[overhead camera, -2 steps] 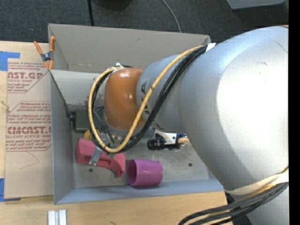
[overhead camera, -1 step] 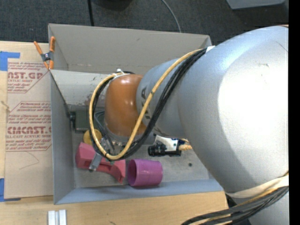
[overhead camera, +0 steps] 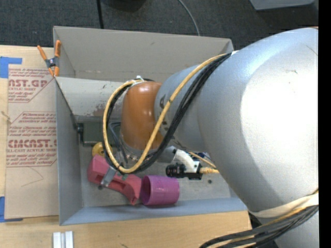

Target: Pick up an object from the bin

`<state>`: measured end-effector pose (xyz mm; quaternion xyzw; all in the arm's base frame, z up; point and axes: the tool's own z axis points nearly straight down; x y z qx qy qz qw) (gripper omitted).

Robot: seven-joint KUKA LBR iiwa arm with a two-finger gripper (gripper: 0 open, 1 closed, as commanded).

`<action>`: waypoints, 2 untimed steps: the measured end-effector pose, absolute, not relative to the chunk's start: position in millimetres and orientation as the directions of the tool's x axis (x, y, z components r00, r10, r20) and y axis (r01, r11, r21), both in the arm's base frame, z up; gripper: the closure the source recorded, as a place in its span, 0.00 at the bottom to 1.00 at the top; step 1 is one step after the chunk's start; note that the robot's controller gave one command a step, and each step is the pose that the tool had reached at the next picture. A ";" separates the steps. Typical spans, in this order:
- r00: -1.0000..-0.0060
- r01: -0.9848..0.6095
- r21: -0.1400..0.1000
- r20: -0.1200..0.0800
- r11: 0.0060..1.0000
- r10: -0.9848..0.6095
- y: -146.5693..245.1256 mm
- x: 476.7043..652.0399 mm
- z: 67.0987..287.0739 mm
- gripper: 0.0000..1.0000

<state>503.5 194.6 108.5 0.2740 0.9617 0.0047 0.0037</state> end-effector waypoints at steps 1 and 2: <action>-0.877 0.481 0.007 -0.005 0.877 0.481 169.1 507.2 141.2 1.00; -0.970 0.242 0.007 -0.008 0.970 0.242 188.7 499.5 154.8 1.00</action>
Offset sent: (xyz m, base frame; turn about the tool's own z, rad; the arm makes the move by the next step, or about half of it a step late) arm -0.0230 0.0504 0.0706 0.1465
